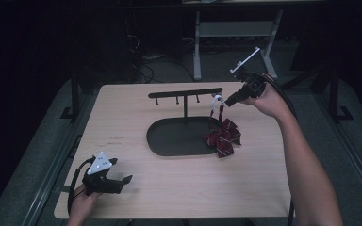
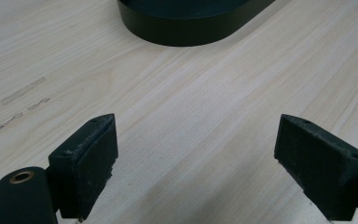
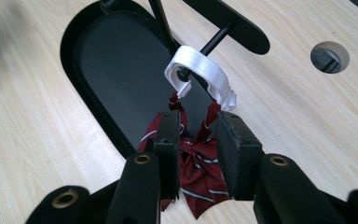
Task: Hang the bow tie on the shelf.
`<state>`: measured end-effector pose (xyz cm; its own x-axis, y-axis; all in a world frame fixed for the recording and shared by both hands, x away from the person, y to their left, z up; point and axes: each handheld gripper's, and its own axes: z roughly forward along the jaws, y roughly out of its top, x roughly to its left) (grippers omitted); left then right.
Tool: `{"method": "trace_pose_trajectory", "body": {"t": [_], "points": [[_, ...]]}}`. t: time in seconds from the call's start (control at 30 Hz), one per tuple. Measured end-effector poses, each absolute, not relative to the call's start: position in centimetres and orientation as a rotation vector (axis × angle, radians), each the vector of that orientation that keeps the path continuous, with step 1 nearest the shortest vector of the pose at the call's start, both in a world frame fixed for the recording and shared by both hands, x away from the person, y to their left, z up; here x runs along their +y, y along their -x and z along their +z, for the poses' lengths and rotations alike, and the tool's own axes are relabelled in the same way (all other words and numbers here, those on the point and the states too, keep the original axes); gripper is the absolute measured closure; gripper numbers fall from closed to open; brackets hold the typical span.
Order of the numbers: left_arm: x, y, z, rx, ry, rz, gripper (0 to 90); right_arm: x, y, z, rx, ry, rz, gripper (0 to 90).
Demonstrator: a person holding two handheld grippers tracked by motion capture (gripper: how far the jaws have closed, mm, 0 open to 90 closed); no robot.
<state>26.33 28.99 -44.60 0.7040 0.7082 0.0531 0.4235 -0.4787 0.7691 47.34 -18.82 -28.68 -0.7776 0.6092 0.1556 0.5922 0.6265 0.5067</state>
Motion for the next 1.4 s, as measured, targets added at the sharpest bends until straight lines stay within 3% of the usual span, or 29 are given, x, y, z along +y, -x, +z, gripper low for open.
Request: {"method": "trace_pose_trajectory", "body": {"t": [1.4], "points": [[28.9,-26.3,-44.7,0.866,-2.139,0.470,13.1,-21.0,-44.2,-31.7,2.839,-1.051,0.920,54.8]]}}
